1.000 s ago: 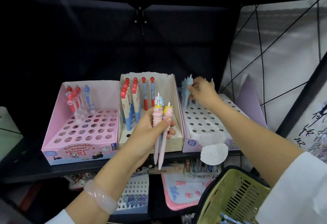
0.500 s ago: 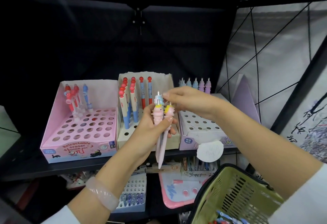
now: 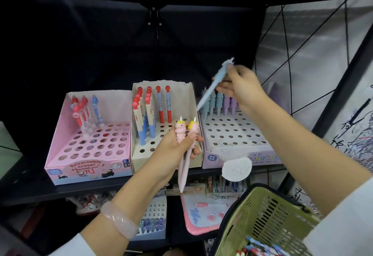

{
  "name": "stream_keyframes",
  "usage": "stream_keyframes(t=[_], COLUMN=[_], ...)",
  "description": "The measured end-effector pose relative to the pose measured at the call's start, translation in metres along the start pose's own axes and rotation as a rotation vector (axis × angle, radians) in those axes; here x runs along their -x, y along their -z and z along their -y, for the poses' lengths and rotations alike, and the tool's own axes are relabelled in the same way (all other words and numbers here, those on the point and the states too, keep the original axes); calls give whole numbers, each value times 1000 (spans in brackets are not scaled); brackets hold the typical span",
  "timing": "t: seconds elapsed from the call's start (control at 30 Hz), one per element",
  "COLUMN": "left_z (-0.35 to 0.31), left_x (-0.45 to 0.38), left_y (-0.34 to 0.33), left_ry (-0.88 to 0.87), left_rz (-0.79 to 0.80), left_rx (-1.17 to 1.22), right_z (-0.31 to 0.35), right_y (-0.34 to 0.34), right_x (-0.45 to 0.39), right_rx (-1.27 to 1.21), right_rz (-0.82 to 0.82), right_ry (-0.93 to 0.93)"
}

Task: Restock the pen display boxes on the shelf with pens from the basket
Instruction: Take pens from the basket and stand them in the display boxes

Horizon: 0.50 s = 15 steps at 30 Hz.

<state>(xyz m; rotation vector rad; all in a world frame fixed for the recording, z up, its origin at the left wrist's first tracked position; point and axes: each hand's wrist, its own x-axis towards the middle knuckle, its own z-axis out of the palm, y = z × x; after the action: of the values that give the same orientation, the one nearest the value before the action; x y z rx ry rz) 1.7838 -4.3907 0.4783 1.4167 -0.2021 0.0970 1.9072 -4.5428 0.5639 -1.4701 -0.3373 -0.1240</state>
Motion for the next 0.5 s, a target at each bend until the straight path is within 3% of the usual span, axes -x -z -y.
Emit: stream_keyframes(t=[0.07, 0.13, 0.5], left_z=[0, -1, 2], left_x=[-1, -3, -6], left_y=[1, 2, 7], left_ry=[-2, -6, 6], left_rz=[-19, -23, -39], left_rx=[5, 15, 132], right_z=[-7, -19, -46], right_y=[12, 17, 14], right_x=[-10, -14, -21], right_rx=[284, 456, 641], right_rz=[-155, -196, -206], right_ry=[102, 144, 239])
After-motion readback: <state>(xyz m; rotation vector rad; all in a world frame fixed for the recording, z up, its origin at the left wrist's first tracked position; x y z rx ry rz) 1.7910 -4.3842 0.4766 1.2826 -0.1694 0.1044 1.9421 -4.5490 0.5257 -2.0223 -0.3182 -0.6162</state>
